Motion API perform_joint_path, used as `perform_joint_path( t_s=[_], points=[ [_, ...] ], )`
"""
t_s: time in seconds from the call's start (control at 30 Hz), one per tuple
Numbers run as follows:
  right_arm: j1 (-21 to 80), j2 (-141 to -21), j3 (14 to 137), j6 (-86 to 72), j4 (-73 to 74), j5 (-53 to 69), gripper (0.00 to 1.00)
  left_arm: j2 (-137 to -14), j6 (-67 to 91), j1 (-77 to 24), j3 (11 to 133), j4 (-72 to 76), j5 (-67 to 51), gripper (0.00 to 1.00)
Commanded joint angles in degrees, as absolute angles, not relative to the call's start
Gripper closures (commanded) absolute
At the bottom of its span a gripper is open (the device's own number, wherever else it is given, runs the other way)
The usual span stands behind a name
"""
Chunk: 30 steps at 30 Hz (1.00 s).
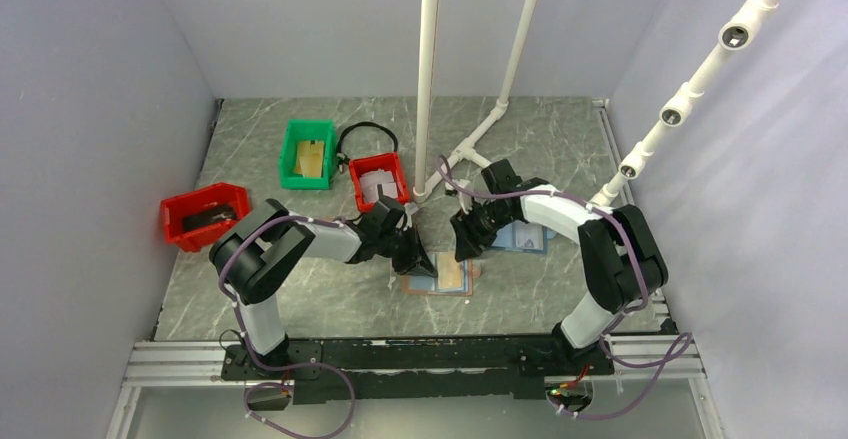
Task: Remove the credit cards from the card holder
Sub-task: Remove the credit card from the card holder.
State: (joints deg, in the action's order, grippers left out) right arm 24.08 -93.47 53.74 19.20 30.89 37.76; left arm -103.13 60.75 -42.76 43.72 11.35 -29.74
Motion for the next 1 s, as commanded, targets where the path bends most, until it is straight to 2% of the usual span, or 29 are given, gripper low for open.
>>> perform_joint_path(
  t_s=[0.0, 0.27, 0.5, 0.97],
  points=[
    [24.24, -94.70, 54.19, 18.74, 30.67, 41.12, 0.48, -104.68, 60.49, -42.88, 42.68, 10.81, -28.45, 1.00],
    [25.16, -95.40, 54.77, 19.84, 32.69, 50.07, 0.59, -104.27, 61.30, -42.87, 41.68, 13.63, -29.11, 1.00],
    [25.22, -95.49, 55.52, 18.08, 32.41, 55.45, 0.63, -103.66, 63.33, -42.82, 39.86, 19.41, -30.24, 0.75],
    [25.48, -99.57, 57.66, 13.40, 31.58, 58.88, 0.63, -99.09, 65.05, -41.56, 35.31, 27.86, -30.68, 0.47]
  ],
)
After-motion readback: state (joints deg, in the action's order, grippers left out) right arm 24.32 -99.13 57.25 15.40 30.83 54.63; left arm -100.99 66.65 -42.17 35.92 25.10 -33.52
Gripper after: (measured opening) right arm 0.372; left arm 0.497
